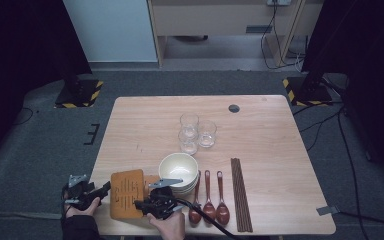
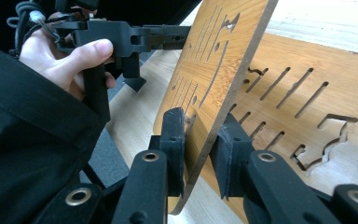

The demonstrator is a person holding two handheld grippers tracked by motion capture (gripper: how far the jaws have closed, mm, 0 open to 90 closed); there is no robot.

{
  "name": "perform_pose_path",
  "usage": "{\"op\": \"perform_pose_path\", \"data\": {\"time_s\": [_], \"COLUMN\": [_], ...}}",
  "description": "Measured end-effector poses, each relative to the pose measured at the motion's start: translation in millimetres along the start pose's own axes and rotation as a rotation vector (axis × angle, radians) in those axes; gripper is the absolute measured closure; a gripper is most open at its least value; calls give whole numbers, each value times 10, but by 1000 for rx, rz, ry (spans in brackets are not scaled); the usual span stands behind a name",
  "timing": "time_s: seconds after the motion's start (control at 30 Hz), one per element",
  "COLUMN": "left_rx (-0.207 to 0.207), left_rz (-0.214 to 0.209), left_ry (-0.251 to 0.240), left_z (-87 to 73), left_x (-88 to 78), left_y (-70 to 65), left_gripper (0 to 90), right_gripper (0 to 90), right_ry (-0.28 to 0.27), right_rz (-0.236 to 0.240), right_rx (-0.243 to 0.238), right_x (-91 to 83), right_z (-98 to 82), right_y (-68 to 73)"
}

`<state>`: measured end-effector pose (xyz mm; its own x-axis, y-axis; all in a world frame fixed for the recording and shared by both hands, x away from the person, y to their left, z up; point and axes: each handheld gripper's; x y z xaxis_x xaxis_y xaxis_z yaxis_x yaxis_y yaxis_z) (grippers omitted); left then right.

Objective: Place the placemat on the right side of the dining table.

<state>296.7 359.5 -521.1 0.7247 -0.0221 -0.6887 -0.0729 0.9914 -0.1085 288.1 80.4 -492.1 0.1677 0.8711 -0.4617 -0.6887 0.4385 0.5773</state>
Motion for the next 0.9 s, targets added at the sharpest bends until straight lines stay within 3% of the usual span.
{"op": "perform_pose_path", "data": {"time_s": [0.37,0.7,0.9], "left_rx": [-4,-21,-48], "left_rz": [7,10,23], "left_ry": [-16,-5,0], "left_z": [8,3,-2], "left_x": [-17,-1,2], "left_y": [7,36,76], "left_gripper": [316,323,332], "right_gripper": [800,851,872], "right_ry": [-3,7,5], "right_rz": [53,65,98], "right_rx": [34,25,16], "right_x": [-23,-35,-39], "right_z": [-2,-15,-20], "right_y": [-17,-22,-4]}}
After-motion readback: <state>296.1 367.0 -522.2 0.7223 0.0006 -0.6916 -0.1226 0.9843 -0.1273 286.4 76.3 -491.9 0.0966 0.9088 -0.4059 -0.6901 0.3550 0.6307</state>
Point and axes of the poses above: each handheld gripper's, and its own axes: x roughly forward along the jaws, z roughly out of its top, y roughly to its left, and after that the axes turned 7 degrees about z, right-handed
